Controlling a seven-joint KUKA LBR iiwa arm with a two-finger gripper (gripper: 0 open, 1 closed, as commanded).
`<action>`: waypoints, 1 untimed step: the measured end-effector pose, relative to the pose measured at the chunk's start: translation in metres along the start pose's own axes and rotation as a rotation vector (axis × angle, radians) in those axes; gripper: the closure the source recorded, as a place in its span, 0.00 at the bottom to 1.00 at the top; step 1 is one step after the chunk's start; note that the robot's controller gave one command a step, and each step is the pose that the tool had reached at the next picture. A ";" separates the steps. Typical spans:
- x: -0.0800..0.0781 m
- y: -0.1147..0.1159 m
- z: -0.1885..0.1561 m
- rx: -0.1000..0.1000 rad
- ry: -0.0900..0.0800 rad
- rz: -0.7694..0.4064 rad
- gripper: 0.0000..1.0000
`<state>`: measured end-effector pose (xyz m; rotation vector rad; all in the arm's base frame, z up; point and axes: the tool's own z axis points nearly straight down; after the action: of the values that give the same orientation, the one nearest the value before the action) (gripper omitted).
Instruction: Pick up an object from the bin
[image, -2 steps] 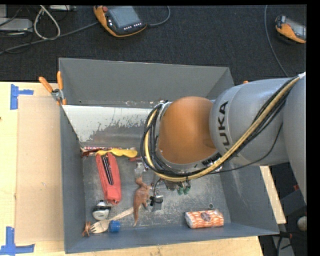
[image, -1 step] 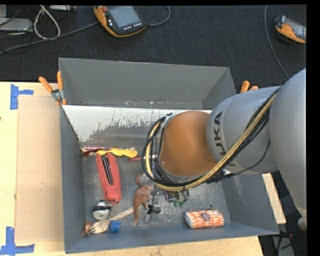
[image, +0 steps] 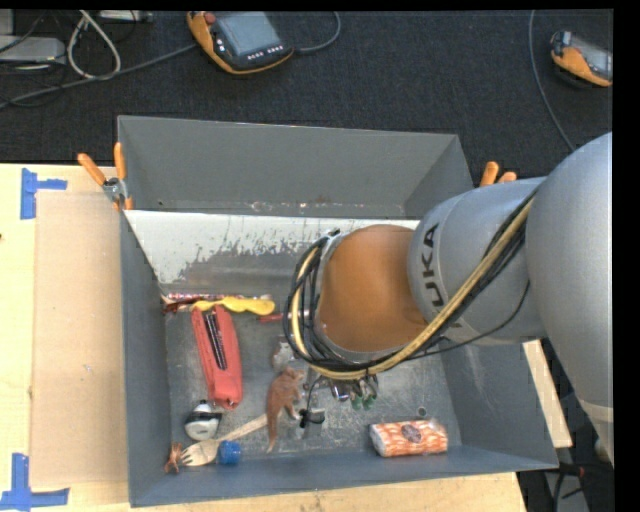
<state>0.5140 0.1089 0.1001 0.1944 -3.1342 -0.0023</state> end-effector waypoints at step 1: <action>-0.003 0.003 -0.035 0.000 0.010 0.012 0.00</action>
Offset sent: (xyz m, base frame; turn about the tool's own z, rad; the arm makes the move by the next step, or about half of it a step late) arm 0.0137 -0.0132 -0.0301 -0.2302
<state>0.5166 0.1121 0.1349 0.1753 -3.1254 -0.0007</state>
